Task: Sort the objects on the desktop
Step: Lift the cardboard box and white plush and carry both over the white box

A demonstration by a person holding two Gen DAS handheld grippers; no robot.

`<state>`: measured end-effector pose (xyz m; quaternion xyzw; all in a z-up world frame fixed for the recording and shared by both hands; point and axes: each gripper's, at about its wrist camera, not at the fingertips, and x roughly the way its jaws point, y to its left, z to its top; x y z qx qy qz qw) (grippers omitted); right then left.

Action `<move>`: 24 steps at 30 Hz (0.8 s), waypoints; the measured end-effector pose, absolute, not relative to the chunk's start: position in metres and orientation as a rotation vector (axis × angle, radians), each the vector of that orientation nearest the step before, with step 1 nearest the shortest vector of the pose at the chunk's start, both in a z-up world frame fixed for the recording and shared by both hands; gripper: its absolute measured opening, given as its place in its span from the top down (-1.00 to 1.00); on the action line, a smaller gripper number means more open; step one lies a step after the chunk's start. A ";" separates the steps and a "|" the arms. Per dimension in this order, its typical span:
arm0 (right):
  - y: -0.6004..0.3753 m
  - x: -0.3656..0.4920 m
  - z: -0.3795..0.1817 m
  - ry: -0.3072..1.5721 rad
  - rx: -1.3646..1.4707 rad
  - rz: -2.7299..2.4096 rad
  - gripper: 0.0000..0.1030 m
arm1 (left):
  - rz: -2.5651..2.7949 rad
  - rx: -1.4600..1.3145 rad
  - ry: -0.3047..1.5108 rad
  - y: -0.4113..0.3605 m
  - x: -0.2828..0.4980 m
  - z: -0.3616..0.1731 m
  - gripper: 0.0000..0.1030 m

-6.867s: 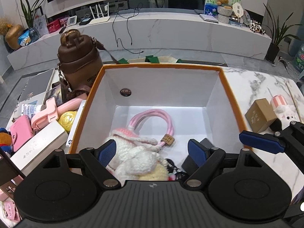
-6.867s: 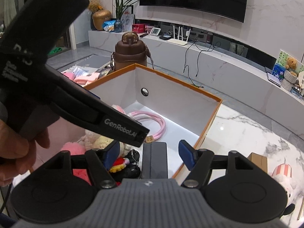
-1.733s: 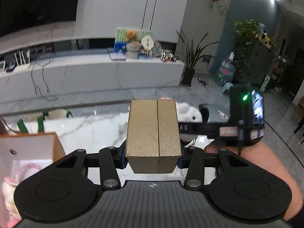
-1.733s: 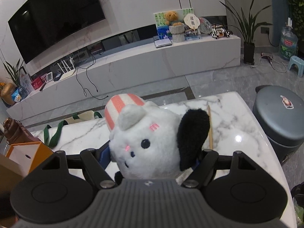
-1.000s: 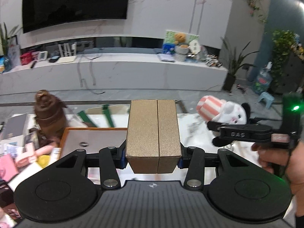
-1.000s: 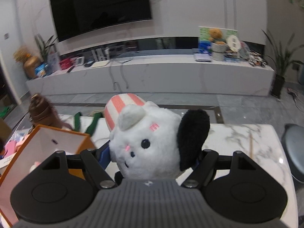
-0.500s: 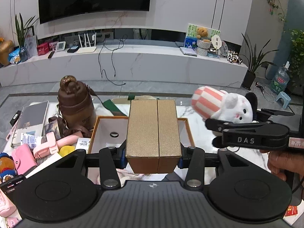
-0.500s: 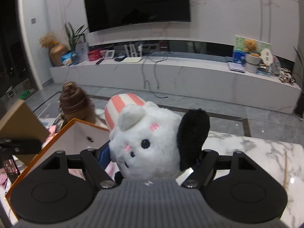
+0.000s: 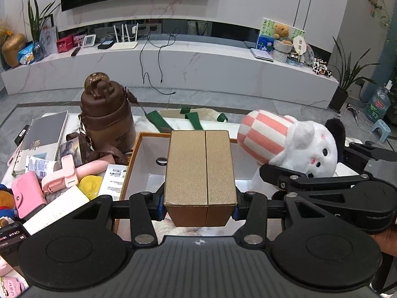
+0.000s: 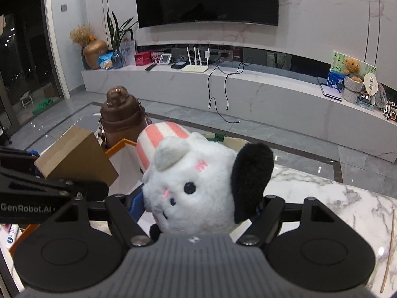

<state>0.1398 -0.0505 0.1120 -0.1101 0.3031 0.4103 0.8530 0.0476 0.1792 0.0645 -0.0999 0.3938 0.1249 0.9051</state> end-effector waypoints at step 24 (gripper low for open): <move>0.005 0.126 0.066 0.573 -0.545 0.901 -0.49 | 0.309 -0.222 0.967 0.206 0.090 0.004 0.00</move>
